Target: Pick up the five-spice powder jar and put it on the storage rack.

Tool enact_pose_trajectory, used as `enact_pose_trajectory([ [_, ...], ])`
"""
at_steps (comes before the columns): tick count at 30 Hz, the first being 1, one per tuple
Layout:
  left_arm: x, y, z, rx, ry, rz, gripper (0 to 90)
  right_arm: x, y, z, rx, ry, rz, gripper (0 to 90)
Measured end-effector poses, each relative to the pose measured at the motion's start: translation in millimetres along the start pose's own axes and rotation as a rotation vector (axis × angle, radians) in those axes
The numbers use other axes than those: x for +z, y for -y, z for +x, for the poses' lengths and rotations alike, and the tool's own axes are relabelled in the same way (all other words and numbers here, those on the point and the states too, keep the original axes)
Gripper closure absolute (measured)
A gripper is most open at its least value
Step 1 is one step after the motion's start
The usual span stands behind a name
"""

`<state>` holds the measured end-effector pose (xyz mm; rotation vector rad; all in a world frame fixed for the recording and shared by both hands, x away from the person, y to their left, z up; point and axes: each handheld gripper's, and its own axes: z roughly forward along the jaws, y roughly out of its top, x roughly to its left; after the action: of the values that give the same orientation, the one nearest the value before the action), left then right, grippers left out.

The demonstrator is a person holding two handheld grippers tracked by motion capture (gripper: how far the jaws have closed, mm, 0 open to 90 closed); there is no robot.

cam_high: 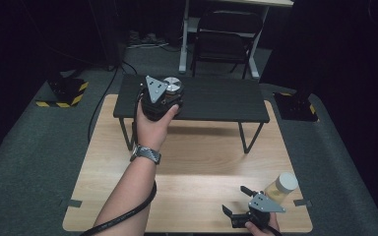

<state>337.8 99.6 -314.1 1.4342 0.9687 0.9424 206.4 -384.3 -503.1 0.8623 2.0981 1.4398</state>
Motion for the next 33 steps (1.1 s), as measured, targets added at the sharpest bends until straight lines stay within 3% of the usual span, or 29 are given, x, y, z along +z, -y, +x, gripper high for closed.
enact_pose_trajectory([
  [15, 19.4, 0.3, -1.0, -0.012, -0.012, 0.010, 34.9, -0.4, 0.3, 0.0, -0.004, -0.005, -0.001, 0.4],
  [23, 22.1, 2.6, -2.8, -0.007, -0.009, 0.007, 34.8, -0.5, 0.3, -0.1, -0.002, -0.007, -0.001, 0.4],
  [33, 22.1, 5.1, 1.1, -0.036, -0.006, 0.002, 34.6, -0.2, 0.0, 0.0, 0.002, -0.006, 0.000, 0.4],
])
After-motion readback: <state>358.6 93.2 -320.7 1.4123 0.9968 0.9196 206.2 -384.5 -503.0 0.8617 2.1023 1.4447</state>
